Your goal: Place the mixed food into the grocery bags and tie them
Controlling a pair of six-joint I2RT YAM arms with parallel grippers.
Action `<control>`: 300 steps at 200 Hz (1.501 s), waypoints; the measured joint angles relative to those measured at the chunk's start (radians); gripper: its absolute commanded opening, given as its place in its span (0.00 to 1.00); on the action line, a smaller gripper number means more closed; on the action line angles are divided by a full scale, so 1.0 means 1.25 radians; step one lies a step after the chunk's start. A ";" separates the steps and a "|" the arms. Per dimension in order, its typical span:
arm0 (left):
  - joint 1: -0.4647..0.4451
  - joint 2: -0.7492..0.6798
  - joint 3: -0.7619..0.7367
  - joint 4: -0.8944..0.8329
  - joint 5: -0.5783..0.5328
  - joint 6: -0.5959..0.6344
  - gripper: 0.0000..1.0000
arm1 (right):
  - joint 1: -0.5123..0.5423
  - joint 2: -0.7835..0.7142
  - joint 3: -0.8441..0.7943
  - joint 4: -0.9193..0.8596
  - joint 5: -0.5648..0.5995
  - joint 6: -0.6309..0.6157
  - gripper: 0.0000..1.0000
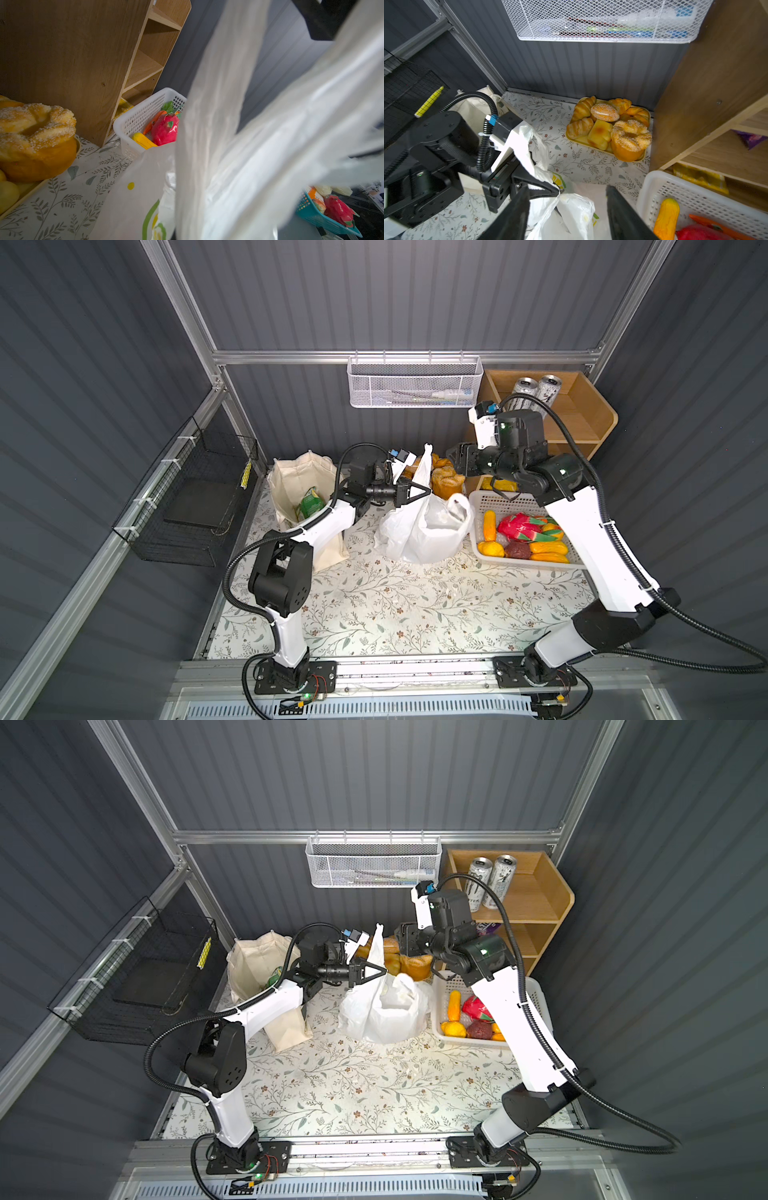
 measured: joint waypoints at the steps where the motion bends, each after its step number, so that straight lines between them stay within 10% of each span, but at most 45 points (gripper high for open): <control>1: 0.000 0.000 0.000 0.000 0.000 0.000 0.00 | 0.000 -0.001 0.000 -0.001 -0.001 0.000 0.67; 138: 0.009 -0.009 0.116 -0.169 -0.234 -0.017 0.00 | 0.078 -0.462 -0.481 0.099 -0.090 -0.041 0.80; 300: 0.012 -0.022 0.190 -0.271 -0.325 -0.033 0.00 | 0.110 -0.396 -0.446 0.124 0.213 -0.008 0.82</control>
